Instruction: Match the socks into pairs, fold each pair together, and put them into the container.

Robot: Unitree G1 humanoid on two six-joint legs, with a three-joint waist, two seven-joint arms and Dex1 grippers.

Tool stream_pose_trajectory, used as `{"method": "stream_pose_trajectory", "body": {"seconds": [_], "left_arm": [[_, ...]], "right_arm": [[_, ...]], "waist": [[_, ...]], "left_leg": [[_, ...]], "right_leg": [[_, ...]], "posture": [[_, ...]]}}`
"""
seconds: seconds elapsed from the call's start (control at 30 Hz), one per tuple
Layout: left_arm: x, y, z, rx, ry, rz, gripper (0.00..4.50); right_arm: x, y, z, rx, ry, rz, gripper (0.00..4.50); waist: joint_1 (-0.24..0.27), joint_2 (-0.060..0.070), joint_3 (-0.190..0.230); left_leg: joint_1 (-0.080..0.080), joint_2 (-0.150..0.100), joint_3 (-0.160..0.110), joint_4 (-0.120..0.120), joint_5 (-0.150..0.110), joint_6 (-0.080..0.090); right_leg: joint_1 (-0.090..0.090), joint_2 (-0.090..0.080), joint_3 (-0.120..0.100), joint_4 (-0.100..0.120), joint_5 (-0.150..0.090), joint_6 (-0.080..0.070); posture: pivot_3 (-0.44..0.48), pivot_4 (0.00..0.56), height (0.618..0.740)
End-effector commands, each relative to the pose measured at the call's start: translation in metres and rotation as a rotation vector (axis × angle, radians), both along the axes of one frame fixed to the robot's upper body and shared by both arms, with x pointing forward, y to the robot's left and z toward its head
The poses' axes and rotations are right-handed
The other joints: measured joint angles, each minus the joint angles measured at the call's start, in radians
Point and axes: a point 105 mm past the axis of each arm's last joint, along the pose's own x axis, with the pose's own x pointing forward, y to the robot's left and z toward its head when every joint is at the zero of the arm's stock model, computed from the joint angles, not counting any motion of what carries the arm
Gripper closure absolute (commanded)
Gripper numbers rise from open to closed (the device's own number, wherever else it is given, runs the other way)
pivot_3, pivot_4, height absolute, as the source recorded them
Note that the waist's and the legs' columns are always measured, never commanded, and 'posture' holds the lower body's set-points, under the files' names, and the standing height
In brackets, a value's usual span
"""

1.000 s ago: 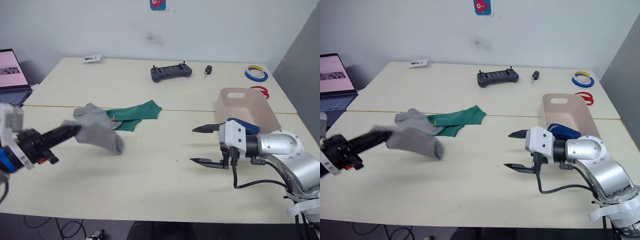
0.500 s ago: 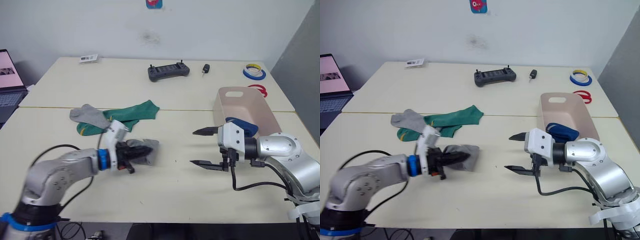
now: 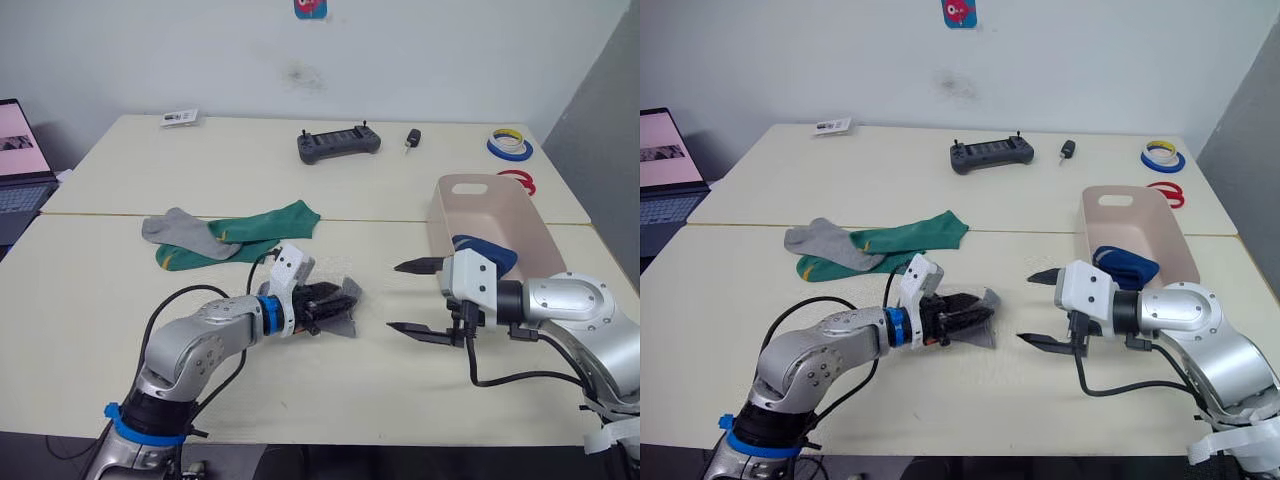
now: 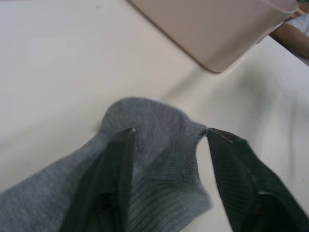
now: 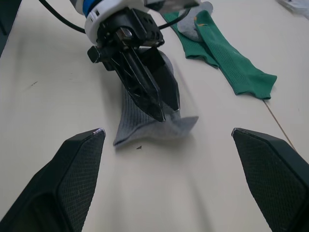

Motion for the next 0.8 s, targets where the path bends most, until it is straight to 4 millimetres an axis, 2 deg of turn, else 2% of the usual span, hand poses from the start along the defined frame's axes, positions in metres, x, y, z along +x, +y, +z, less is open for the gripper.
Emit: {"method": "stream_pose_trajectory", "body": {"seconds": [0.03, 0.1, 0.2, 0.3, 0.4, 0.53, 0.8], "left_arm": [[-0.01, 0.023, 0.031, 0.022, -0.161, -0.02, 0.71], [-0.016, 0.047, 0.04, 0.064, -0.212, -0.021, 0.05], [-0.016, 0.093, 0.042, 0.203, -0.274, 0.024, 0.02], [-0.022, 0.13, 0.033, 0.388, -0.301, -0.033, 0.02], [-0.022, 0.154, 0.022, 0.57, -0.363, -0.119, 0.02], [-0.015, 0.164, 0.006, 0.749, -0.472, -0.276, 0.02], [0.024, 0.149, -0.006, 0.888, -0.733, -0.422, 0.02]], "right_arm": [[-0.001, -0.001, 0.012, 0.004, -0.056, 0.007, 0.0], [-0.001, -0.001, 0.013, 0.006, -0.058, 0.008, 0.0], [0.0, -0.001, 0.012, 0.006, -0.056, 0.014, 0.0], [0.001, 0.002, 0.01, 0.006, -0.05, 0.032, 0.0], [0.0, 0.005, 0.01, 0.01, -0.046, 0.049, 0.0], [-0.001, 0.007, 0.009, 0.009, -0.041, 0.064, 0.0], [-0.004, 0.007, 0.01, 0.001, -0.038, 0.066, 0.0]], "waist": [[-0.002, 0.0, 0.0], [0.001, 0.0, 0.0], [-0.002, 0.0, 0.0], [0.001, 0.001, 0.0], [0.007, 0.001, 0.001], [0.013, 0.001, 0.001], [0.006, 0.001, 0.0]], "left_leg": [[0.0, 0.001, 0.0, 0.0, 0.0, 0.0], [0.001, 0.001, -0.001, -0.001, 0.0, 0.0], [0.001, 0.001, 0.0, -0.002, 0.0, 0.0], [0.001, 0.0, 0.001, -0.003, 0.0, 0.0], [0.001, -0.001, 0.002, -0.005, 0.0, 0.0], [0.001, -0.001, 0.002, -0.01, 0.0, 0.0], [-0.001, 0.0, 0.005, -0.012, 0.0, 0.0]], "right_leg": [[0.0, 0.0, 0.0, 0.0, 0.0, 0.0], [0.0, 0.001, -0.001, 0.0, 0.0, 0.0], [0.0, 0.001, 0.0, 0.0, 0.0, 0.0], [-0.001, 0.0, 0.0, 0.0, 0.0, 0.0], [-0.003, -0.001, 0.0, -0.001, 0.0, 0.0], [-0.005, -0.002, 0.0, -0.003, 0.0, -0.001], [-0.007, -0.001, -0.002, -0.004, 0.001, -0.001]], "posture": [[0.0, 0.15, 0.74], [0.0, 0.15, 0.74], [0.0, 0.15, 0.74], [0.0, 0.15, 0.74], [0.0, 0.15, 0.74], [0.0, 0.15, 0.74], [0.0, 0.15, 0.74]]}}
